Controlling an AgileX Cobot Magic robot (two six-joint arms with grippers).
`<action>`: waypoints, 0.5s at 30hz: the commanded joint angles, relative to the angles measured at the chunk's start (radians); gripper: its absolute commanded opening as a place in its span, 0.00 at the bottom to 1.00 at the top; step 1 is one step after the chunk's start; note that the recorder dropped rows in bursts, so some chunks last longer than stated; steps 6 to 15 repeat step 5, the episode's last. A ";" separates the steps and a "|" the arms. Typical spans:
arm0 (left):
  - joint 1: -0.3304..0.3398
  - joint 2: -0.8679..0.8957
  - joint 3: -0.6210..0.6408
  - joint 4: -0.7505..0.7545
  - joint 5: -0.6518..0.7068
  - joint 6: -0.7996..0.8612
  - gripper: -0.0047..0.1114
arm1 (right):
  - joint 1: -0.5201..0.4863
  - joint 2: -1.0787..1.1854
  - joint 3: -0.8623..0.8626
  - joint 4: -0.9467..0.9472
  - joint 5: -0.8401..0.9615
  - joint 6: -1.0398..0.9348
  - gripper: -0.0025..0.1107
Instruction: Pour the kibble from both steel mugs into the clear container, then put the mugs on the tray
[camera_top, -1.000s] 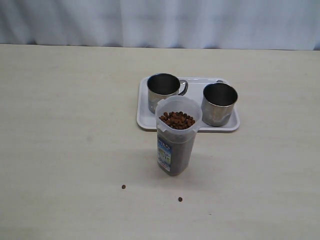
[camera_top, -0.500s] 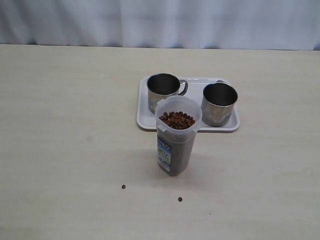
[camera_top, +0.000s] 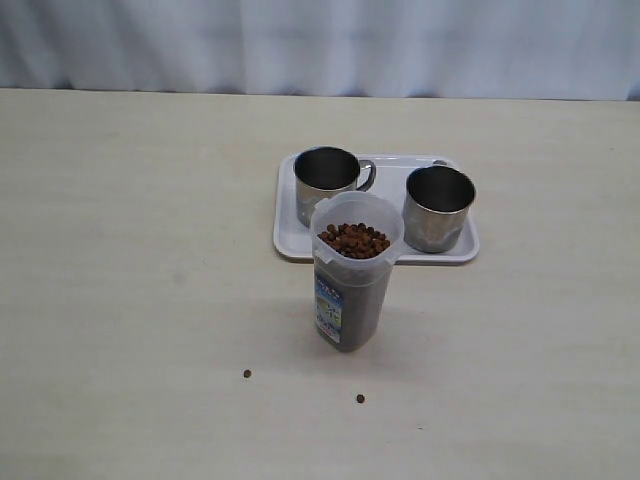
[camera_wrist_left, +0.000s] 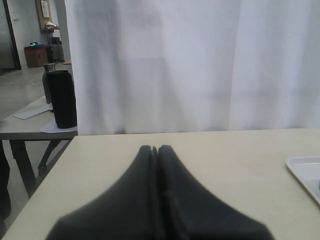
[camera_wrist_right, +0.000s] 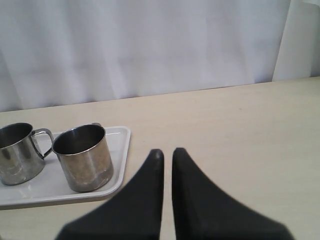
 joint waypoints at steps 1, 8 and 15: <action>0.005 -0.003 0.004 -0.002 -0.016 -0.003 0.04 | -0.008 -0.004 0.002 -0.004 0.005 -0.006 0.06; 0.005 -0.003 0.004 -0.002 -0.021 -0.003 0.04 | -0.008 -0.004 0.002 -0.004 0.005 -0.006 0.06; 0.005 -0.003 0.004 -0.002 -0.021 -0.003 0.04 | -0.008 -0.004 0.002 -0.004 0.005 -0.006 0.06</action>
